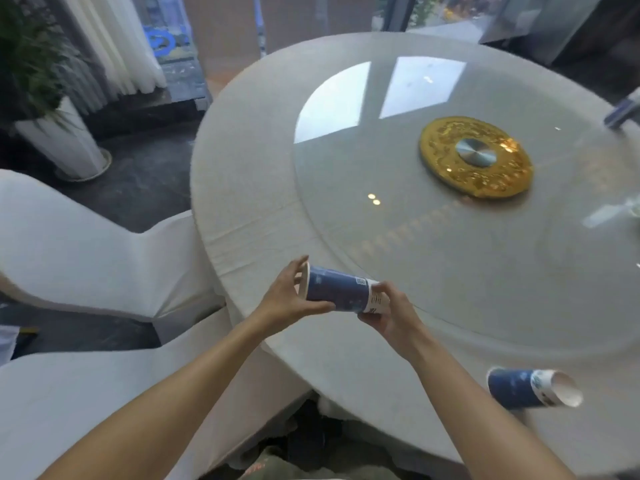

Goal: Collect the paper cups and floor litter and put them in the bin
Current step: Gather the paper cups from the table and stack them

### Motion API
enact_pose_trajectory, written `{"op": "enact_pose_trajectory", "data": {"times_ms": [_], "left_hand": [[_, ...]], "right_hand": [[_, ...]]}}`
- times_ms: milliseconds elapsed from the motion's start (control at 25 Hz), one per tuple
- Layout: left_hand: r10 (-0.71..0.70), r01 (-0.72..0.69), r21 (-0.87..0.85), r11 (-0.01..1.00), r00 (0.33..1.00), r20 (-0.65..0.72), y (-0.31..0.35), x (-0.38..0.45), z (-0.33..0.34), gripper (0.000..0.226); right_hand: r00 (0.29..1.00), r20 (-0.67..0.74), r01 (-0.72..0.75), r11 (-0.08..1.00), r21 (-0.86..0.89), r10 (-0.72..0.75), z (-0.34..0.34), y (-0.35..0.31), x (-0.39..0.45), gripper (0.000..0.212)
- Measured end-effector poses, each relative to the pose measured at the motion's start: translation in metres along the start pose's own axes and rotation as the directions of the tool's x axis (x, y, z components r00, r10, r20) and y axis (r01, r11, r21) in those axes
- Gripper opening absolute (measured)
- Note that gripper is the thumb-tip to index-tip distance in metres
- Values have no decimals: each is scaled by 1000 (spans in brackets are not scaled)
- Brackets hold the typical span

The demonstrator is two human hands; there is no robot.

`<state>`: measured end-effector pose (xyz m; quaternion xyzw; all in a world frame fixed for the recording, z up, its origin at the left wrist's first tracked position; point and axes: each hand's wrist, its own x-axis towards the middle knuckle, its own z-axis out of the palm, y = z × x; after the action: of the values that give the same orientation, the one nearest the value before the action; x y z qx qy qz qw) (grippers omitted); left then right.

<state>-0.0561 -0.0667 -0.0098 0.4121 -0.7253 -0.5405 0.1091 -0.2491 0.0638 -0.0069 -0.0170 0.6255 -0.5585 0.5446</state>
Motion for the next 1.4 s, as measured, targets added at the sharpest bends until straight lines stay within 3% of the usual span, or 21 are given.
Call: {"op": "enact_pose_trajectory", "data": {"times_ms": [160, 320, 520, 640, 680, 720, 800, 840, 920, 1000, 1080, 1160, 1400], "left_hand": [[-9, 28, -270, 963, 997, 73, 30, 9, 31, 87], [-26, 107, -454, 884, 983, 181, 50, 10, 77, 86], [12, 57, -381, 923, 984, 176, 69, 2, 127, 86], [56, 8, -306, 952, 979, 198, 83, -5, 157, 86], [81, -14, -288, 958, 972, 222, 85, -6, 165, 90], [104, -37, -273, 961, 966, 235, 86, -8, 173, 93], [119, -59, -246, 967, 965, 235, 91, -15, 192, 92], [114, -59, -230, 971, 966, 231, 91, -18, 200, 91], [101, -59, -190, 980, 971, 219, 93, -28, 218, 86], [91, -59, -158, 986, 974, 205, 96, -36, 237, 81], [75, -49, -138, 989, 978, 192, 98, -45, 254, 78], [54, -34, -129, 991, 986, 160, 100, -56, 269, 77], [-9, 20, -83, 996, 992, 123, 98, -75, 297, 77]], "right_hand": [[1000, -1, 7, 942, 336, -7, -21, 10, -40, 28], [997, -70, 15, 920, 391, 13, -54, 29, -72, 29], [956, -288, -46, 998, 34, 54, -106, 52, -105, 43], [867, -484, -3, 969, -248, -122, -146, 52, -119, 50], [806, -537, -9, 900, -435, -251, -163, 51, -120, 52], [750, -528, -44, 766, -641, -399, -180, 50, -120, 53], [690, -321, -115, 340, -934, -648, -220, 46, -118, 56], [687, -198, -137, 143, -980, -699, -237, 43, -114, 59], [737, -70, -193, -110, -975, -672, -260, 35, -109, 69], [845, -4, -186, -289, -939, -534, -276, 24, -103, 71], [919, 20, -157, -412, -898, -394, -290, 19, -97, 67], [933, 24, -162, -480, -862, -358, -305, 20, -96, 65], [928, -74, -262, -497, -827, -366, -337, 28, -98, 59]]}}
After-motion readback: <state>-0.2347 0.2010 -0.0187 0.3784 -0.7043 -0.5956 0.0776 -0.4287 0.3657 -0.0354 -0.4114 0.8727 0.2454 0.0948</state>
